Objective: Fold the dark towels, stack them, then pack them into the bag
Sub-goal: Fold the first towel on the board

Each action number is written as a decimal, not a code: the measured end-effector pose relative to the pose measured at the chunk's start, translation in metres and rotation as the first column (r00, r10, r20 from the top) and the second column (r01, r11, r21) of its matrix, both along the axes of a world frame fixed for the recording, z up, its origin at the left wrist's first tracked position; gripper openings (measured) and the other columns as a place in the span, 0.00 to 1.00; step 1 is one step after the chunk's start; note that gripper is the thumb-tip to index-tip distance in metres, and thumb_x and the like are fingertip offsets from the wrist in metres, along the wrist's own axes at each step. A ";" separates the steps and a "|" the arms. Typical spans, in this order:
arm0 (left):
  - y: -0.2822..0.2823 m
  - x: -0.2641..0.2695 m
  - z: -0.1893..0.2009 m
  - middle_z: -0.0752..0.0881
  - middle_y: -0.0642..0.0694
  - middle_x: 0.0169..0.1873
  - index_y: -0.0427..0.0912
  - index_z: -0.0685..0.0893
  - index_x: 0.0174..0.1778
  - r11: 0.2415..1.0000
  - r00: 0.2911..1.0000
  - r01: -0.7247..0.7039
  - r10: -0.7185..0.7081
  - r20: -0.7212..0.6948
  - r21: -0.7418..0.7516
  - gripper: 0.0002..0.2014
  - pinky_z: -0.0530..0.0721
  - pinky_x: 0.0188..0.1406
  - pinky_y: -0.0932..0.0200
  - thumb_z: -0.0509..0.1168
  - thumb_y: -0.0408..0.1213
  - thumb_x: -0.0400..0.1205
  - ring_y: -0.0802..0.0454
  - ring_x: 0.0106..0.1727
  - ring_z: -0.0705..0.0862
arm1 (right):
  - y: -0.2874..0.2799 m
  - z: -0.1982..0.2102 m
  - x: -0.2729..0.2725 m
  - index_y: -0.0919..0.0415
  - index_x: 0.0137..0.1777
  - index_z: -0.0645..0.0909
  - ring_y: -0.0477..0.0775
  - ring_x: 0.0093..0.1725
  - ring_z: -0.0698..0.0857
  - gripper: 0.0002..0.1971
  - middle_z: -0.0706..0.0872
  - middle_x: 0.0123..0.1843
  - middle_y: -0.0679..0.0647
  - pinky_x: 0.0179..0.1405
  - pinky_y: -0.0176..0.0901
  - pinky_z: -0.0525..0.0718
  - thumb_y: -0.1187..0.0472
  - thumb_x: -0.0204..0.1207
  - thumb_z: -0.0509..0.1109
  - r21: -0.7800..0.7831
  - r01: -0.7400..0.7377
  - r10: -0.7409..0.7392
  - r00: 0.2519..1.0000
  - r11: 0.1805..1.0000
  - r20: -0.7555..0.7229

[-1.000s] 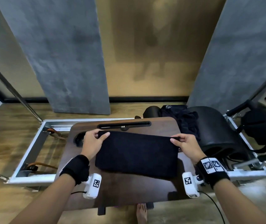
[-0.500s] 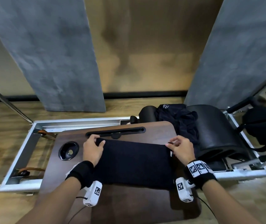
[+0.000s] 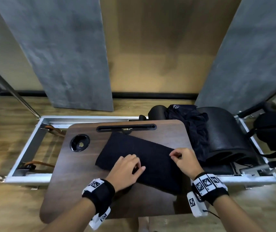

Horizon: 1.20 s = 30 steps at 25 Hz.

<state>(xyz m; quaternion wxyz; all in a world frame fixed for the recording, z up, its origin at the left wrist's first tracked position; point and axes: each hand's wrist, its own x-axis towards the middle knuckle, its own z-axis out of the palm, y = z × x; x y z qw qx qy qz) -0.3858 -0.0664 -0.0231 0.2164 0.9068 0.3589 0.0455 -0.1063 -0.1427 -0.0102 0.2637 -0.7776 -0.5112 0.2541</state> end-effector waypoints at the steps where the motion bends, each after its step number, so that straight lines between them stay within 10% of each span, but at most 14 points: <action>1: -0.003 -0.005 0.000 0.79 0.59 0.49 0.53 0.80 0.51 0.998 0.999 0.002 0.000 -0.038 0.055 0.16 0.76 0.59 0.52 0.54 0.60 0.91 0.58 0.54 0.77 | -0.011 0.001 -0.005 0.58 0.47 0.95 0.46 0.46 0.90 0.07 0.94 0.43 0.49 0.55 0.39 0.87 0.70 0.77 0.78 -0.022 -0.021 0.022 0.999 1.000 0.038; 6: -0.012 -0.029 -0.005 0.78 0.57 0.66 0.53 0.78 0.64 0.969 0.984 -0.071 0.107 -0.143 0.237 0.09 0.67 0.79 0.46 0.56 0.44 0.92 0.52 0.72 0.77 | -0.070 -0.003 -0.061 0.51 0.47 0.94 0.42 0.48 0.89 0.08 0.93 0.46 0.43 0.56 0.38 0.86 0.64 0.76 0.76 -0.113 -0.274 0.282 0.958 0.955 0.059; 11: -0.050 -0.060 -0.012 0.64 0.52 0.90 0.47 0.72 0.87 0.975 0.981 -0.145 0.163 -0.102 0.168 0.23 0.57 0.90 0.39 0.55 0.40 0.94 0.52 0.93 0.54 | -0.113 -0.012 -0.119 0.46 0.60 0.89 0.37 0.57 0.82 0.14 0.83 0.55 0.35 0.61 0.32 0.81 0.62 0.77 0.77 0.006 -0.470 0.470 0.883 0.883 0.011; 18: -0.133 -0.112 -0.030 0.67 0.57 0.87 0.52 0.76 0.81 0.992 1.000 0.000 -0.003 0.025 0.130 0.32 0.54 0.92 0.42 0.61 0.68 0.87 0.58 0.92 0.57 | -0.153 -0.025 -0.128 0.47 0.75 0.79 0.45 0.70 0.74 0.28 0.73 0.72 0.43 0.70 0.41 0.77 0.51 0.76 0.80 0.027 -0.458 0.434 0.858 0.888 0.273; 23: -0.148 -0.122 -0.033 0.63 0.58 0.91 0.50 0.76 0.72 0.997 0.998 -0.016 0.012 0.055 0.070 0.15 0.51 0.93 0.51 0.66 0.37 0.89 0.66 0.92 0.46 | -0.157 -0.032 -0.136 0.51 0.75 0.76 0.53 0.71 0.77 0.30 0.74 0.73 0.49 0.68 0.49 0.82 0.56 0.74 0.81 -0.022 -0.446 0.407 0.794 0.895 0.452; 30: -0.155 -0.121 -0.017 0.82 0.55 0.72 0.46 0.91 0.55 0.986 0.951 -0.159 0.137 0.277 0.058 0.05 0.77 0.73 0.50 0.70 0.35 0.88 0.57 0.79 0.73 | -0.158 -0.030 -0.136 0.52 0.65 0.82 0.52 0.65 0.80 0.12 0.78 0.67 0.47 0.64 0.48 0.81 0.57 0.84 0.71 0.018 -0.433 0.377 0.805 0.901 0.459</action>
